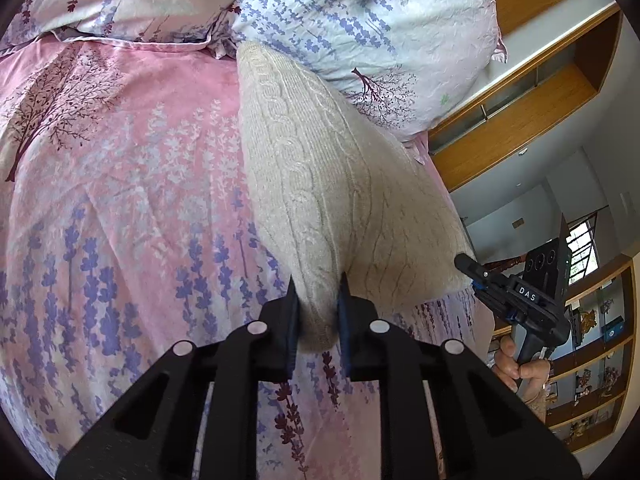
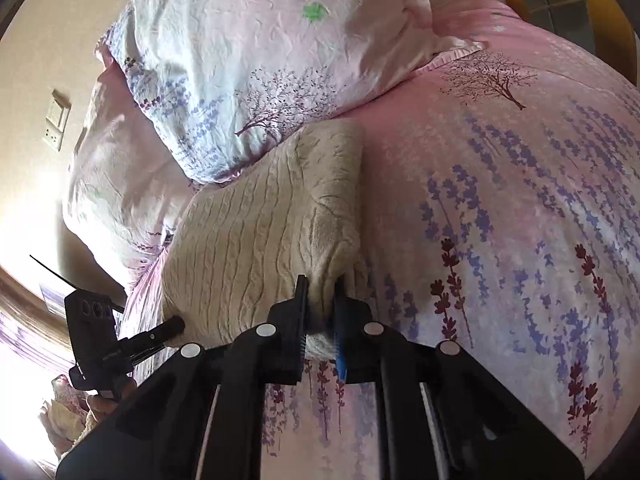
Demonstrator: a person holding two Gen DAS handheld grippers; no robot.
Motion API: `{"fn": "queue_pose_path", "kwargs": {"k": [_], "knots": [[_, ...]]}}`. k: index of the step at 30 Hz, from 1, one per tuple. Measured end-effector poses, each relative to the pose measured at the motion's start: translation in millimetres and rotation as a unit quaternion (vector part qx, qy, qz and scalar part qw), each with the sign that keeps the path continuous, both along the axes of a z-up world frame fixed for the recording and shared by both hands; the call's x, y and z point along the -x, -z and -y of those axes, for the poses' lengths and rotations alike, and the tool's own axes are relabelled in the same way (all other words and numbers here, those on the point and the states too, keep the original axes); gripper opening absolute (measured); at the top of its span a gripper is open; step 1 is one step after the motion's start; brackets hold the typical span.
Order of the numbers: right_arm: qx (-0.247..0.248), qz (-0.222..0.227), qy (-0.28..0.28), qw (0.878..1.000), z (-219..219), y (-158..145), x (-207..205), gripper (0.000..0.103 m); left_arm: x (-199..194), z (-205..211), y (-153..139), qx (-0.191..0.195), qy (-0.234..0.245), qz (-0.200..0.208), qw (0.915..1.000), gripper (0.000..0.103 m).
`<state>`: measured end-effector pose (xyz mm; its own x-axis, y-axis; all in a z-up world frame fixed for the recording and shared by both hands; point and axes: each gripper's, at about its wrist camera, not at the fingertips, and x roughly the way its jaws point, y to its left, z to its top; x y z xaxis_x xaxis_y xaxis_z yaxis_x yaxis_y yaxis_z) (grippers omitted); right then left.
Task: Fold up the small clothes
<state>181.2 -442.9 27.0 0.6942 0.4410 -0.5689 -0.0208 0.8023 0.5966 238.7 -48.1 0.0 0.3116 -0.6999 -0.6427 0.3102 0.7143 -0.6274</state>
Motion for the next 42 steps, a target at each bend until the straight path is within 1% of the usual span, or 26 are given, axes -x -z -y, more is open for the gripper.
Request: {"fn": "queue_pose_path", "kwargs": {"k": [3, 4, 6, 7, 8, 10, 11, 12, 13, 14, 15, 16, 19, 23, 26, 27, 28, 29, 30, 31, 32, 33, 34, 36, 39, 42], "knots": [[0.026, 0.031, -0.015, 0.999, -12, -12, 13, 0.011, 13, -7, 0, 0.001, -0.013, 0.015, 0.9998, 0.014], [0.045, 0.025, -0.012, 0.999, -15, -10, 15, 0.010, 16, -10, 4, 0.004, -0.017, 0.013, 0.9998, 0.014], [0.067, -0.010, 0.001, 0.998, -12, 4, 12, 0.010, 19, -12, 13, 0.009, -0.020, 0.008, 0.9997, 0.014], [0.054, -0.028, 0.005, 0.998, -7, 15, 8, 0.010, 20, -12, 16, 0.010, -0.020, 0.008, 0.9997, 0.014], [0.031, -0.029, 0.005, 0.999, -1, 19, 7, 0.011, 21, -12, 17, 0.010, -0.019, 0.012, 0.9997, 0.014], [0.009, -0.031, 0.001, 0.999, 5, 14, 6, 0.012, 21, -13, 12, 0.008, -0.016, 0.015, 0.9997, 0.017], [0.006, -0.026, 0.001, 1.000, 6, 9, 6, 0.016, 22, -16, 7, 0.011, -0.014, 0.019, 0.9997, 0.018], [0.007, -0.022, 0.006, 1.000, 9, 3, 5, 0.031, 22, -20, 2, 0.012, -0.014, 0.023, 0.9996, 0.020], [0.005, -0.016, 0.015, 1.000, 15, -5, 2, 0.053, 19, -24, -5, 0.012, -0.018, 0.029, 0.9993, 0.024], [-0.004, -0.008, 0.024, 1.000, 21, -11, -2, 0.060, 15, -28, -11, 0.012, -0.025, 0.036, 0.9990, 0.029], [-0.017, 0.001, 0.028, 0.999, 28, -17, -9, 0.063, 8, -32, -16, 0.009, -0.035, 0.039, 0.9986, 0.045], [-0.033, 0.003, 0.030, 0.999, 34, -21, -21, 0.063, 0, -34, -22, 0.008, -0.048, 0.039, 0.9981, 0.055], [-0.062, -0.023, 0.035, 0.997, 44, -19, -69, 0.063, -33, -29, -31, 0.005, -0.069, 0.034, 0.9971, 0.061], [-0.073, -0.065, 0.026, 0.995, 37, -6, -121, 0.062, -79, -13, -31, -0.010, -0.080, 0.008, 0.9967, 0.064], [-0.073, -0.085, 0.016, 0.994, 29, 6, -144, 0.060, -101, 1, -25, -0.040, -0.083, -0.002, 0.9957, 0.066], [-0.076, -0.084, 0.011, 0.993, 26, 9, -149, 0.045, -107, 4, -22, -0.043, -0.086, -0.005, 0.9953, 0.067], [-0.071, -0.079, 0.006, 0.994, 22, 9, -151, 0.027, -112, 7, -21, -0.041, -0.087, -0.007, 0.9953, 0.067], [-0.064, -0.060, -0.002, 0.996, 18, 6, -150, 0.017, -115, 9, -20, -0.038, -0.086, -0.007, 0.9956, 0.067], [-0.052, -0.041, -0.004, 0.998, 16, 0, -147, 0.012, -117, 10, -20, -0.032, -0.086, -0.002, 0.9958, 0.061], [-0.040, -0.015, 0.000, 0.999, 14, -7, -140, 0.010, -118, 11, -21, -0.021, -0.083, 0.005, 0.9963, 0.042], [-0.033, 0.007, 0.007, 0.999, 15, -13, -133, 0.010, -117, 12, -21, -0.021, -0.080, 0.011, 0.9965, 0.035], [-0.027, 0.025, 0.023, 0.999, 19, -18, -126, 0.010, -116, 12, -21, -0.026, -0.083, 0.021, 0.9960, 0.026], [-0.029, 0.038, 0.036, 0.998, 23, -20, -121, 0.010, -113, 12, -21, -0.026, -0.081, 0.032, 0.9959, 0.020], [-0.026, 0.031, 0.061, 0.997, 30, -13, -118, 0.009, -108, 12, -19, -0.025, -0.080, 0.046, 0.9954, 0.016], [0.012, -0.027, 0.059, 0.998, 20, 9, -131, 0.010, -104, 12, -16, -0.033, -0.084, 0.053, 0.9945, 0.015], [0.038, -0.030, 0.058, 0.997, 13, 4, -133, 0.013, -101, 12, -18, -0.042, -0.083, 0.056, 0.9941, 0.019]]}}
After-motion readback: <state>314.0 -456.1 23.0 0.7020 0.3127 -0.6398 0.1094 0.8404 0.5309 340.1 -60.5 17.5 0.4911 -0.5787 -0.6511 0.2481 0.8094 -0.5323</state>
